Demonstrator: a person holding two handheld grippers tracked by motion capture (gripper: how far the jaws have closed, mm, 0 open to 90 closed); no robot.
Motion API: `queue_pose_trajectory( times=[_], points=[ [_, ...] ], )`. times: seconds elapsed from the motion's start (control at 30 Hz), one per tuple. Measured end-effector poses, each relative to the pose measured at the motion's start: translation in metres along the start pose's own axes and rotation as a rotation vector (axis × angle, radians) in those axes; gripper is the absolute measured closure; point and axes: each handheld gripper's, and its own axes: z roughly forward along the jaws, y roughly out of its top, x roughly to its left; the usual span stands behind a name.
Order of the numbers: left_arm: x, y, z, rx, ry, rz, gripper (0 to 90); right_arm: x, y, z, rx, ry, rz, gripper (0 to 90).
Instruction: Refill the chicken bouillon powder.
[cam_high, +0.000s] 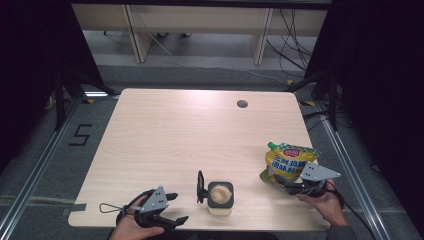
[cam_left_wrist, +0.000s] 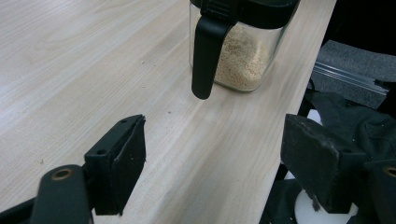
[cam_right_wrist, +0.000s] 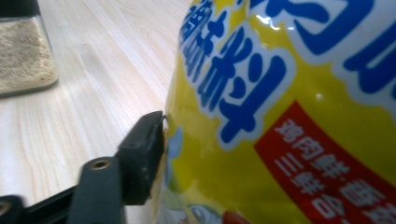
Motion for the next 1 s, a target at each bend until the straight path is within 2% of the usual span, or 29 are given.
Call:
queue_pose_trajectory(
  times=[0.07, 0.13, 0.17, 0.2, 0.23, 0.27, 0.33, 0.37, 0.4, 0.43, 0.47, 0.5, 0.57, 0.6, 0.63, 0.73, 0.8, 0.9, 0.93, 1.0],
  points=[
    [0.000, 0.000, 0.000, -0.001, -0.004, -0.003, 22.1, 0.001, 0.000, 0.000, -0.003, -0.012, -0.008, 32.3],
    [0.000, 0.000, 0.000, -0.003, -0.001, -0.003, 22.1, 0.002, 0.000, -0.002, 0.008, -0.011, 0.005, 31.3],
    [0.000, 0.000, 0.000, -0.003, -0.002, -0.003, 22.1, 0.002, 0.001, -0.004, 0.013, -0.009, 0.012, 27.0],
    [0.002, 0.000, -0.001, 0.016, 0.006, 0.018, 22.1, 0.004, 0.001, -0.006, 0.012, -0.009, 0.033, 26.0],
    [0.002, 0.000, -0.001, 0.016, 0.006, 0.018, 22.1, 0.004, 0.001, -0.006, 0.009, -0.011, 0.028, 24.5],
    [0.002, 0.000, -0.001, 0.015, 0.006, 0.018, 22.1, 0.005, 0.001, -0.009, 0.029, -0.013, 0.031, 23.1],
    [0.001, 0.000, -0.001, 0.009, 0.004, 0.010, 22.1, 0.006, 0.001, -0.009, 0.026, -0.016, 0.012, 21.8],
    [0.000, 0.000, 0.000, -0.008, -0.002, -0.008, 22.1, 0.007, 0.002, -0.011, 0.022, -0.031, 0.013, 20.5],
    [0.000, 0.000, 0.000, -0.005, -0.001, -0.005, 22.1, 0.009, 0.003, -0.014, 0.032, -0.029, 0.038, 19.2],
    [0.000, 0.000, 0.000, -0.003, -0.001, -0.002, 22.1, 0.009, 0.003, -0.014, 0.032, -0.029, 0.038, 19.2],
    [0.000, 0.000, 0.000, -0.008, -0.001, -0.009, 22.1, 0.010, 0.003, -0.016, 0.038, -0.036, 0.040, 19.5],
    [0.002, 0.000, -0.001, 0.014, 0.007, 0.017, 22.1, 0.011, 0.002, -0.021, 0.045, -0.050, 0.057, 19.3],
    [0.001, 0.000, -0.001, 0.005, 0.003, 0.011, 22.1, 0.014, 0.001, -0.026, 0.058, -0.066, 0.081, 19.4],
    [0.001, 0.000, -0.001, 0.005, 0.003, 0.011, 22.1, 0.014, 0.001, -0.026, 0.058, -0.066, 0.081, 19.4],
    [0.000, 0.000, 0.000, -0.008, 0.002, -0.007, 22.1, 0.016, 0.001, -0.031, 0.055, -0.082, 0.077, 20.4],
    [0.000, 0.000, 0.000, -0.008, 0.002, -0.006, 22.1, 0.018, 0.001, -0.037, 0.059, -0.108, 0.078, 19.3],
    [0.000, -0.001, 0.000, -0.016, 0.004, -0.007, 22.1, 0.021, 0.000, -0.044, 0.062, -0.127, 0.115, 20.3],
    [0.001, 0.000, -0.001, -0.009, 0.003, -0.007, 22.1, 0.025, -0.001, -0.052, 0.073, -0.173, 0.137, 20.2],
    [0.000, 0.000, -0.001, -0.010, 0.004, -0.008, 22.1, 0.026, -0.001, -0.055, 0.084, -0.187, 0.118, 20.3],
    [0.000, 0.000, -0.001, -0.010, 0.003, -0.006, 22.1, 0.030, -0.001, -0.058, 0.086, -0.203, 0.155, 20.7]
  ],
)
